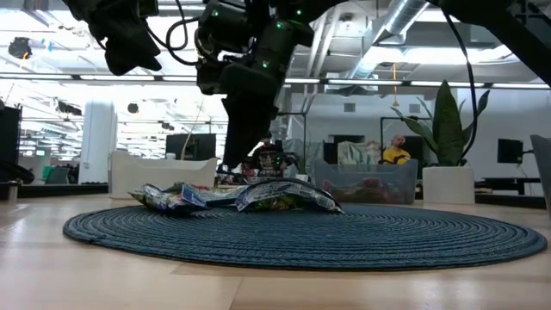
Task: Pick and place Granola Bars by type
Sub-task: Put the red granola bar into the top black bin
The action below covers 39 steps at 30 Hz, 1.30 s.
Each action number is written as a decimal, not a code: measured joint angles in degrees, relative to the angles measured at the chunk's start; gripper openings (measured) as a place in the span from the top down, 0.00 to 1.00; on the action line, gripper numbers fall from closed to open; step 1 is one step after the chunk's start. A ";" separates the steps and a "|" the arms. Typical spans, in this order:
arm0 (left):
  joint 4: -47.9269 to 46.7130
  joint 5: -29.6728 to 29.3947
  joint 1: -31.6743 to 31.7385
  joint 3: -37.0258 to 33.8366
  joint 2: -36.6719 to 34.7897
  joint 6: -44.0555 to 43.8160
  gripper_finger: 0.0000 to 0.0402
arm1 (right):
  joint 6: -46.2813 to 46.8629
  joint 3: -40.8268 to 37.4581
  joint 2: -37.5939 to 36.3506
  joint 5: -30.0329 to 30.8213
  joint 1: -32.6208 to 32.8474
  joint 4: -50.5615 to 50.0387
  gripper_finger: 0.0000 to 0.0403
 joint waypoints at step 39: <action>0.00 -0.42 0.00 0.00 0.00 -0.31 0.65 | 0.46 -4.78 -0.28 1.05 -0.96 -1.78 0.90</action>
